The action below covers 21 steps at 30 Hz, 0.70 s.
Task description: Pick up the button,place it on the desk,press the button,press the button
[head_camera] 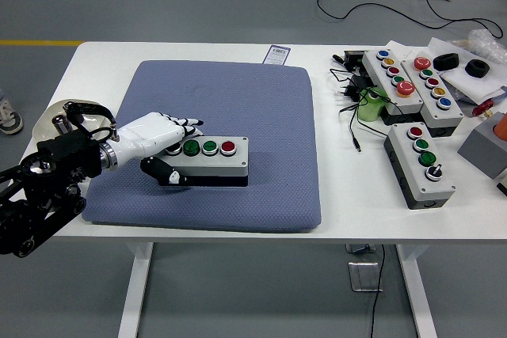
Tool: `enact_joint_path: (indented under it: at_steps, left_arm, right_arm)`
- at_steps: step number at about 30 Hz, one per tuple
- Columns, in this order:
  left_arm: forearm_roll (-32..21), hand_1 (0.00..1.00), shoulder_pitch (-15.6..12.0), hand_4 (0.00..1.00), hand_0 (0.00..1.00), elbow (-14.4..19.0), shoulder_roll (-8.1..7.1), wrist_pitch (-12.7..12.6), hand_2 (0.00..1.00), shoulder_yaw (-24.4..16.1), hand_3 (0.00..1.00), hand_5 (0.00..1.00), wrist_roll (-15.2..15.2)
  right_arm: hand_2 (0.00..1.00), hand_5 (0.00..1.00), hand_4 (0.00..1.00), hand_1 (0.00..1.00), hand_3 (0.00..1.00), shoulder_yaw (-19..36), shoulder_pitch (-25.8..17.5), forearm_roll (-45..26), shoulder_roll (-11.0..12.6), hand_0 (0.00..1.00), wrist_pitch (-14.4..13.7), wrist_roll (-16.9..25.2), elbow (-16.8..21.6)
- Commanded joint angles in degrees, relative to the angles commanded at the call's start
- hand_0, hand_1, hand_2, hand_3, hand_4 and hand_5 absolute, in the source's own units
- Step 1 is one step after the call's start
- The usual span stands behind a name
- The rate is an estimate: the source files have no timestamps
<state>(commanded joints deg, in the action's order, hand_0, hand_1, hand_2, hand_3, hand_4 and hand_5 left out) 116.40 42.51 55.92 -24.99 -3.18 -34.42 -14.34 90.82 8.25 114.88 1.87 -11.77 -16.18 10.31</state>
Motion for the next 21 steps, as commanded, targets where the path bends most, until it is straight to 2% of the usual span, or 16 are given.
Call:
enact_joint_path:
  at_steps: [3,4,5,9,10,12,14,15,16,18,19,21]
  left_arm:
    - [-2.31,0.989,-0.93,0.998,0.976,1.36,-0.32,1.37,0.998,-2.16,0.975,0.663,0.32]
    - [-3.23,0.998,-1.47,0.998,0.998,2.34,-0.56,1.86,0.998,-3.29,0.992,0.704,0.45]
    - [-4.29,0.998,-1.98,0.998,0.998,3.33,-0.8,2.25,0.998,-4.35,0.992,0.704,0.57]
    - [-10.75,0.998,-5.06,0.998,0.998,9.95,-1.85,4.38,0.998,-10.77,0.992,0.704,1.5]
    - [-13.73,0.994,-5.73,0.936,0.998,12.12,-2.04,5.53,0.998,-12.52,0.944,0.998,2.03]
    - [-18.2,0.994,-7.06,0.936,0.998,16.17,-2.28,6.85,0.998,-15.48,0.944,0.998,4.71]
    - [-22.66,0.994,-7.87,0.936,0.998,20.07,-2.42,6.14,0.998,-17.61,0.944,0.998,7.22]
    - [-25.64,0.994,-8.5,0.936,0.998,22.78,-2.54,4.62,0.998,-18.83,0.944,0.998,9.25]
    - [-27.88,0.645,-8.92,0.765,0.484,24.95,-2.6,3.41,0.643,-19.46,0.8,0.998,10.62]
    - [-31.97,0.645,-9.65,0.765,0.484,28.67,-2.71,0.85,0.643,-20.16,0.8,0.998,13.65]
    - [-33.2,0.645,-10.14,0.765,0.484,30.51,-2.69,0.58,0.643,-20.68,0.8,0.998,15.65]
    - [-32.66,0.645,-11.13,0.765,0.484,33.83,-3.02,-0.29,0.643,-21.11,0.8,0.998,20.04]
  right_arm:
    - [0.674,0.173,0.31,0.658,0.624,-0.01,0.02,-0.07,-0.03,0.673,-0.02,-0.02,0.0]
    - [0.674,0.173,0.31,0.658,0.624,-0.08,0.03,-0.18,-0.02,0.673,-0.04,-0.01,0.0]
    - [0.674,0.173,0.31,0.658,0.624,-0.07,0.03,-0.2,-0.01,0.673,-0.04,0.0,0.0]
    - [0.674,0.173,0.31,0.658,0.624,0.38,0.05,0.11,0.0,0.673,-0.04,0.05,0.0]
    - [0.674,0.173,0.31,0.658,0.624,0.54,0.05,0.25,0.0,0.673,-0.03,0.07,0.0]
    - [0.674,0.173,0.31,0.658,0.624,0.9,0.07,0.66,0.0,0.673,0.01,0.11,0.0]
    - [0.674,0.173,0.31,0.658,0.624,1.07,0.04,0.73,0.0,0.673,0.02,0.15,0.0]
    - [0.674,0.173,0.31,0.658,0.624,1.05,0.06,0.68,0.03,0.673,0.03,0.17,0.0]
    - [0.674,0.173,0.31,0.658,0.624,0.91,0.07,0.54,0.05,0.673,0.02,0.19,0.0]
    - [0.674,0.173,0.31,0.658,0.624,0.73,0.08,0.22,0.05,0.673,-0.04,0.2,0.0]
    - [0.674,0.173,0.31,0.658,0.624,0.66,0.07,0.06,0.04,0.673,-0.07,0.21,0.0]
    - [0.674,0.173,0.31,0.658,0.624,0.56,0.13,-0.11,0.04,0.673,-0.1,0.2,0.0]
